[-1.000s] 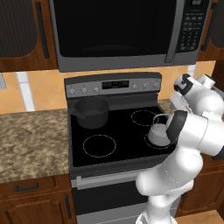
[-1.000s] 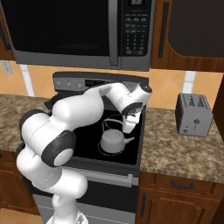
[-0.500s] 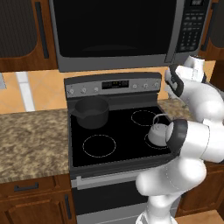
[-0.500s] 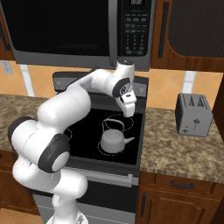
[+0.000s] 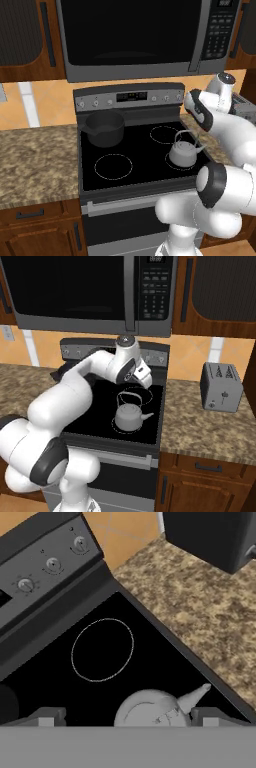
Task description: Pick the kettle from the counter and place it on a stove burner. Then turn the burner on.
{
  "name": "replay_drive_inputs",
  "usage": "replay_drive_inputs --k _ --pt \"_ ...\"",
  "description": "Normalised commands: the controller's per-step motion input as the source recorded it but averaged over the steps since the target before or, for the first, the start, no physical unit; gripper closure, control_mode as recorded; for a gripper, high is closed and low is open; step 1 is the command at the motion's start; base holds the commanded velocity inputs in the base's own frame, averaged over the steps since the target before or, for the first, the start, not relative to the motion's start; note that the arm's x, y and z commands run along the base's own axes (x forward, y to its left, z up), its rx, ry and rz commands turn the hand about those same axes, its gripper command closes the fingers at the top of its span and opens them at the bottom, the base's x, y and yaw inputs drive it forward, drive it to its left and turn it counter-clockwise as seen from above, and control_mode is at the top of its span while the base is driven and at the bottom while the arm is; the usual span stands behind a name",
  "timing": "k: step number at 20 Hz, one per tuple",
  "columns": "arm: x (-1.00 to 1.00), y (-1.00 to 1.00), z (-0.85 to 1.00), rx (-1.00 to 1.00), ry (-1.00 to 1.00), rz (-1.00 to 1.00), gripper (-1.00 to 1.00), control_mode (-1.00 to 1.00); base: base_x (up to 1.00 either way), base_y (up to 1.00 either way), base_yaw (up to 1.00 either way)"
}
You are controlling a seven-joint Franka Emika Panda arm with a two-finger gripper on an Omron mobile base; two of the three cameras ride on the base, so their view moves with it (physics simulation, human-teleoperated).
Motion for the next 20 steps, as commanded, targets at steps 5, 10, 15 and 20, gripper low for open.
replay_drive_inputs --k 5,10,15,20 --pt "0.05 -0.03 0.0 0.0 -0.12 0.08 -1.0 -1.0 0.0 0.0 0.0" --pt "0.34 -0.06 0.0 0.0 -0.02 0.04 -1.0 -1.0 0.0 0.0 0.0" --pt "0.53 -0.12 0.0 0.0 -0.02 0.0 -1.0 -1.0 0.0 0.0 0.0" --pt "0.36 -0.02 0.0 0.0 -0.04 0.0 -1.0 -1.0 0.0 0.0 0.0"
